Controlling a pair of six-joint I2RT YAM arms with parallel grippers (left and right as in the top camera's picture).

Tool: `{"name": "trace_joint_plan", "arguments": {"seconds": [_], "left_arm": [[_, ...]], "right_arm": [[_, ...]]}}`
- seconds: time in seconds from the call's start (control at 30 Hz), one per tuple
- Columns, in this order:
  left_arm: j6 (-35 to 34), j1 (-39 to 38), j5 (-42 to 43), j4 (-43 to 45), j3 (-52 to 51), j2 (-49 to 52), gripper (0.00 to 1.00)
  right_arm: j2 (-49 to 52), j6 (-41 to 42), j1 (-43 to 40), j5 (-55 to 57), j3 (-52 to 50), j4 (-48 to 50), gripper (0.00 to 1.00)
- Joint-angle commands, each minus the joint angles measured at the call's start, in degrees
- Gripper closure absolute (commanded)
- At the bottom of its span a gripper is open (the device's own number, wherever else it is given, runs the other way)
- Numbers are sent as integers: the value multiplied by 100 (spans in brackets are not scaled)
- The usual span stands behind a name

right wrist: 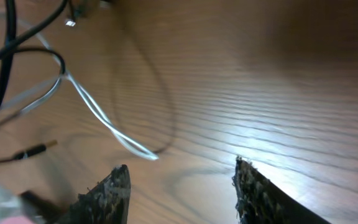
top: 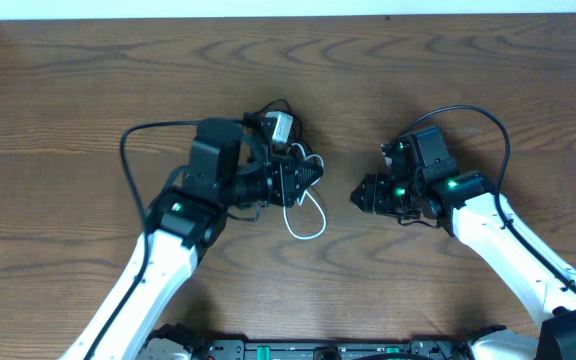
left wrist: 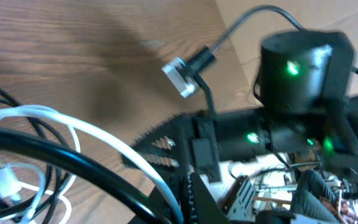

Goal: Untangle cables

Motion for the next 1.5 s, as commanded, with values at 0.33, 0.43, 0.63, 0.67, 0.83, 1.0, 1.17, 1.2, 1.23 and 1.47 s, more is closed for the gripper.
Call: {"name": "trace_joint_plan", "arguments": {"seconds": [0.33,0.43,0.63,0.67,0.83,1.0,1.17,1.2,1.23,1.47], "left_arm": [[216,-367,-216,-651,57,-280,92],[216,-468,-199,-584,57,-282,93],[210,-885,-20,118,57,-282,93],[188,-940,-11,173,57,-282,92],[192,-852,-13,179,57,-284,93],[192,-367,-9,-52,57,-330,92],[221,304,-4,-603,57,-466,92],[271,459,-7,-717,57,-483,93],[323,612,-9,-835,57,-509,92],[452,1384,-9,-1152,57,-612,93]], "right_arm": [[-9,1248,337,-1814,17,986,45],[-9,1543,393,-1805,17,1010,45],[-4,1593,693,-1449,17,1056,50],[-4,1611,730,-1351,17,1054,59],[-4,1574,828,-595,17,555,96],[-4,1237,822,1338,15,-920,99],[-4,1237,789,2802,15,-1663,93],[-4,1237,761,2983,15,-1731,91],[-4,1235,693,3241,15,-1818,86],[-4,1117,175,3709,15,-2044,82]]}}
